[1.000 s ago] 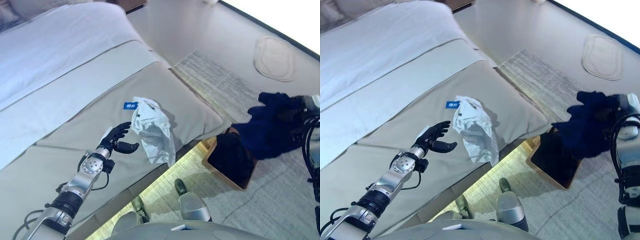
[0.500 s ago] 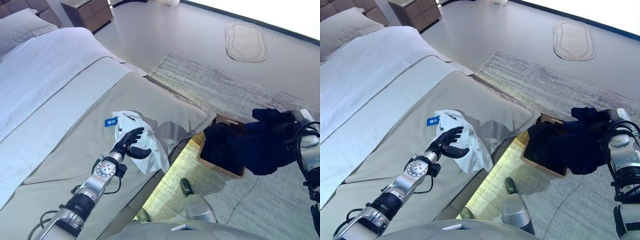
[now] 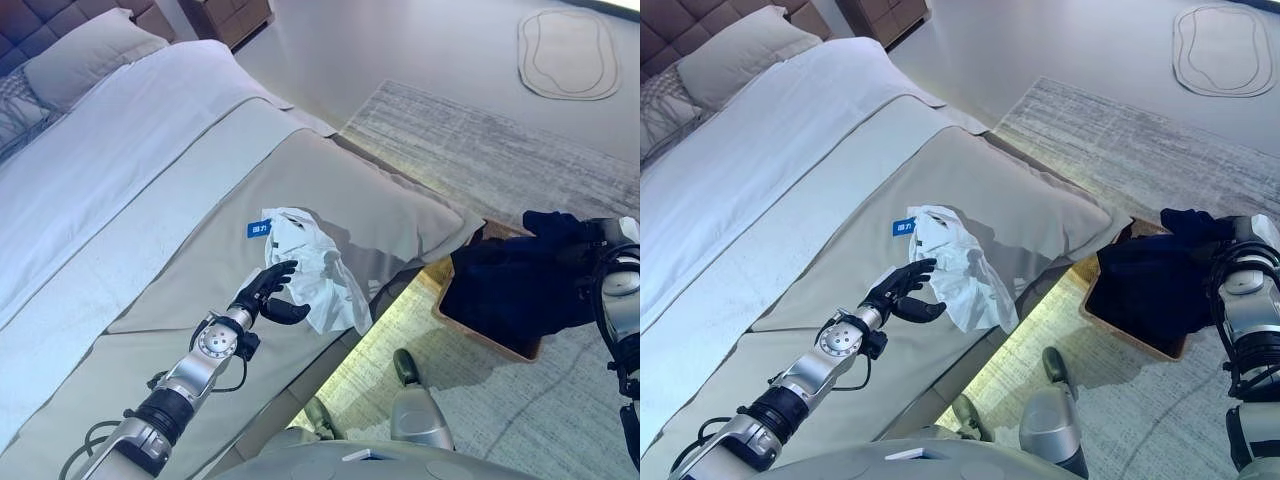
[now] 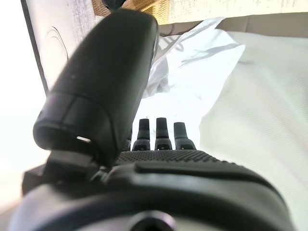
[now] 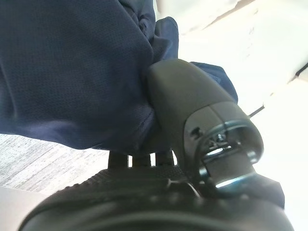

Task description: Pick up the clothes from the bed and place them into the basket

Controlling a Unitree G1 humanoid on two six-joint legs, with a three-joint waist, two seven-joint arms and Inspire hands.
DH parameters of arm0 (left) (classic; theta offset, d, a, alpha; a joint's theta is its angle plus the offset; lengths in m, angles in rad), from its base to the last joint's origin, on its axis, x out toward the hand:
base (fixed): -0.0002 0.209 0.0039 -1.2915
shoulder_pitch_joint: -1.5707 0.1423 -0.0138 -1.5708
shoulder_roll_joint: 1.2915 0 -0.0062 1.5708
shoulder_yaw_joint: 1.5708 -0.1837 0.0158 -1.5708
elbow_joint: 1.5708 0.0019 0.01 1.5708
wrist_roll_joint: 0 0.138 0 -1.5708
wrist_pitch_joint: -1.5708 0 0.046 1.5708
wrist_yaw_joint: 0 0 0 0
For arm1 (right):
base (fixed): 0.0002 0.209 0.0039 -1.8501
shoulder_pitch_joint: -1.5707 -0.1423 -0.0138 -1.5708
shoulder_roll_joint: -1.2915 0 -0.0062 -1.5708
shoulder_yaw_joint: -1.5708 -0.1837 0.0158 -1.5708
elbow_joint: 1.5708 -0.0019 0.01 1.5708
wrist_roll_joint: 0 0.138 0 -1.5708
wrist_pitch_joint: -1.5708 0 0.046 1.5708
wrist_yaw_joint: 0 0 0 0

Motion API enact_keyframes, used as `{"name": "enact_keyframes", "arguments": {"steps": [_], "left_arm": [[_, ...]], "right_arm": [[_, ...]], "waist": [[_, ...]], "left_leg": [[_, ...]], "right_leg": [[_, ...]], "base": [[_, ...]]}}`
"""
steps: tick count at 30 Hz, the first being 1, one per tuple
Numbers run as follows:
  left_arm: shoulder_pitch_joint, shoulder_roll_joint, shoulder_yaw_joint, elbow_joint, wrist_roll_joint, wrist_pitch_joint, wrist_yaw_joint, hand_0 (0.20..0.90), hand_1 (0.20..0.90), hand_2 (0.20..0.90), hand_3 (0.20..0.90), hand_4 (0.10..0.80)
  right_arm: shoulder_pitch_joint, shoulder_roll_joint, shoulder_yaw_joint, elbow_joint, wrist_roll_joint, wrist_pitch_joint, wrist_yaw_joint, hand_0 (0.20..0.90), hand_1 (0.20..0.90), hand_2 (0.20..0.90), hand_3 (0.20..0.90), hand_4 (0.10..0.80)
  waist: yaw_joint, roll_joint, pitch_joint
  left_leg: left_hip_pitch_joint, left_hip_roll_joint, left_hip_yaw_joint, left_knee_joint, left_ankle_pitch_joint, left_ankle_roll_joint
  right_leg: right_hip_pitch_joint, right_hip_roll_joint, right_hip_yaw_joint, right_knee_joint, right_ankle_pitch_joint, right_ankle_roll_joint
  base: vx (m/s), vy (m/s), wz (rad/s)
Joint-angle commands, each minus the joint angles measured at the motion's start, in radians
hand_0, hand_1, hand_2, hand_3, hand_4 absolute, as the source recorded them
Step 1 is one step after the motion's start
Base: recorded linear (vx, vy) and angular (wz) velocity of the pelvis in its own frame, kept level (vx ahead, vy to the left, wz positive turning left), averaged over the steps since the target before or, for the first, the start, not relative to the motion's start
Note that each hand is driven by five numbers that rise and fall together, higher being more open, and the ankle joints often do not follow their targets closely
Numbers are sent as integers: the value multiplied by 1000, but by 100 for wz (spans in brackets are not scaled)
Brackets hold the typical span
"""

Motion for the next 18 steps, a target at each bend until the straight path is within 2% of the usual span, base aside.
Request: {"name": "enact_keyframes", "arguments": {"steps": [1,8,12,18], "left_arm": [[-50,37,9,-31,-15,-70,13,900,900,900,900,800],[-54,41,7,-31,-23,-75,21,900,900,900,900,800],[-49,46,9,-35,-25,-79,20,900,900,900,900,800],[-44,48,11,-36,-26,-85,19,900,900,900,900,800]], "right_arm": [[-145,-31,27,6,-51,-61,-90,900,900,900,900,800],[-143,-25,29,50,-71,-36,-100,900,900,900,900,800],[-140,-30,24,84,-70,-53,-104,900,900,900,900,800],[-124,-35,23,55,-85,-45,-117,900,900,900,900,800]], "waist": [[15,-73,-20],[22,-72,-17],[27,-71,-16],[26,-76,-16]], "left_leg": [[55,-19,-79,52,-123,-20],[48,-22,-89,51,-118,-19],[47,-22,-93,49,-115,-19],[48,-21,-93,48,-111,-19]], "right_leg": [[3,11,-77,14,-7,-4],[5,12,-82,15,-9,-5],[7,13,-83,13,-8,-6],[13,15,-84,13,-9,-8]], "base": [[-1,-32,6],[-2,-2,8],[-2,2,2],[0,0,0]]}}
